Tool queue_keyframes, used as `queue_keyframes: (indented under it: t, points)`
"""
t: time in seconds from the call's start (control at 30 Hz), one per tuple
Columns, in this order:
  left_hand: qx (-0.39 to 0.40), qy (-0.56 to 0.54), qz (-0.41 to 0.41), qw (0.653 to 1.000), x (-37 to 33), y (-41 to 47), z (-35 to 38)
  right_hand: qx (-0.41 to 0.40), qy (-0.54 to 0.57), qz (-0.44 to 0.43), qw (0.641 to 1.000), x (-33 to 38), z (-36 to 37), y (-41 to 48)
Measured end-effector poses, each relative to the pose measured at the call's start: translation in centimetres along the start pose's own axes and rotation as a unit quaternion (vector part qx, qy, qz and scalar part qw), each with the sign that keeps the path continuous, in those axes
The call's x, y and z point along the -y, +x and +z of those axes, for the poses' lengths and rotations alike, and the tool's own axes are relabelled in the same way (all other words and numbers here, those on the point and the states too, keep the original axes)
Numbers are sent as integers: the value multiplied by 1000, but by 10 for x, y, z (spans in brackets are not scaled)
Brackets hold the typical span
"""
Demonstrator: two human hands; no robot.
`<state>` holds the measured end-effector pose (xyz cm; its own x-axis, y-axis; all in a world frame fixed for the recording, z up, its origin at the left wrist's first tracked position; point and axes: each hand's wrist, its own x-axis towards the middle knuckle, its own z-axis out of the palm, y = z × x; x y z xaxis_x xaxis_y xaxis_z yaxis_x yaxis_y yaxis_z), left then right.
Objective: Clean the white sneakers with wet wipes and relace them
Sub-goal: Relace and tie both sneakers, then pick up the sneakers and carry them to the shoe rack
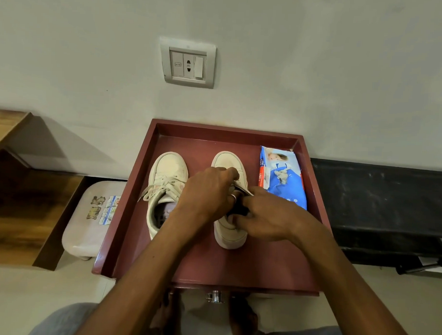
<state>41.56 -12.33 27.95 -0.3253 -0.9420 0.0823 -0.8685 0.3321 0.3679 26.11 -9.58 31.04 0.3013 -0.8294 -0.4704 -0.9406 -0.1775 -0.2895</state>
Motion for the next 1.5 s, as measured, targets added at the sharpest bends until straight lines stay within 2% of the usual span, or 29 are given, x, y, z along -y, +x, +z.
queue_keyframes:
  t: [0.1, 0.17, 0.3, 0.47, 0.6, 0.7, 0.83, 1.0, 1.13, 1.5]
  points:
    - [38, -48, 4, 998, 6, -1, -2, 10, 20, 8, 1000, -1, 4, 1]
    - [37, -67, 4, 997, 7, -7, -5, 4, 32, 9, 999, 0, 10, 3]
    - [13, -22, -42, 999, 8, -30, -19, -7, 15, 50, 999, 9, 17, -2]
    - [-27, 63, -107, 992, 18, -79, -45, -87, -7, 50, 995, 25, 29, -26]
    - [-46, 94, -100, 989, 29, -123, -41, -198, -57, 42, 978, 41, 34, -45]
    - [19, 118, -114, 986, 28, -143, -36, -248, -106, 45, 962, 47, 35, -50]
    - [98, 126, -144, 977, 33, -140, -33, -196, -57, 22, 979, 47, 39, -45]
    - [140, 136, -129, 972, 32, -126, -31, -162, -58, 9, 985, 35, 50, -30]
    - [172, 164, -152, 959, 23, -114, -28, -144, -65, -18, 987, 24, 55, -22]
    - [119, 144, -179, 966, 27, -113, -17, -151, -23, -16, 988, 26, 58, -9]
